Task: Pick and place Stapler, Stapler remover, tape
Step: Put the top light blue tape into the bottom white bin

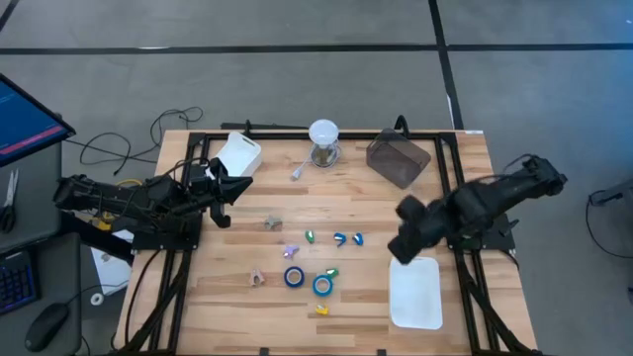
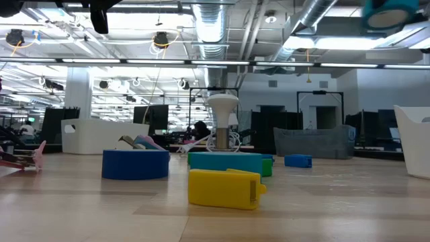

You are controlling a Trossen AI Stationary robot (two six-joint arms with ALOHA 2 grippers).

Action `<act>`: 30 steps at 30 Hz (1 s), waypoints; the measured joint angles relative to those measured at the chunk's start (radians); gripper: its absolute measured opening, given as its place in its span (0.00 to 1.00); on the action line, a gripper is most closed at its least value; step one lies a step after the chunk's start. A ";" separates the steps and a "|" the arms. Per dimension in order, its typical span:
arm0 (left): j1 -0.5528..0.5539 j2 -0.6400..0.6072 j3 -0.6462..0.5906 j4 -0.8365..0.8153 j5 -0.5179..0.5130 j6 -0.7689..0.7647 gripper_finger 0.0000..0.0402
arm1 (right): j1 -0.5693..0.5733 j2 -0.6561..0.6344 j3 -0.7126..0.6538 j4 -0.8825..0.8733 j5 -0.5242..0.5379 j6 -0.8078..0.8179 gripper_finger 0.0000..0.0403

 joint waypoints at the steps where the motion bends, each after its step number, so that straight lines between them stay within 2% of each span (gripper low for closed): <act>1: 0.000 0.000 0.000 0.000 0.000 0.000 0.02 | 0.026 0.015 -0.001 -0.002 0.000 0.037 0.07; 13: 0.000 0.000 0.000 0.002 0.000 0.000 0.02 | 0.223 0.157 -0.001 0.079 -0.011 0.360 0.07; 22: 0.000 0.000 0.000 0.007 0.000 0.000 0.02 | 0.319 0.253 -0.001 0.127 -0.035 0.488 0.07; 30: 0.000 0.000 0.000 0.007 0.000 0.000 0.02 | 0.364 0.352 -0.001 0.171 -0.060 0.535 0.07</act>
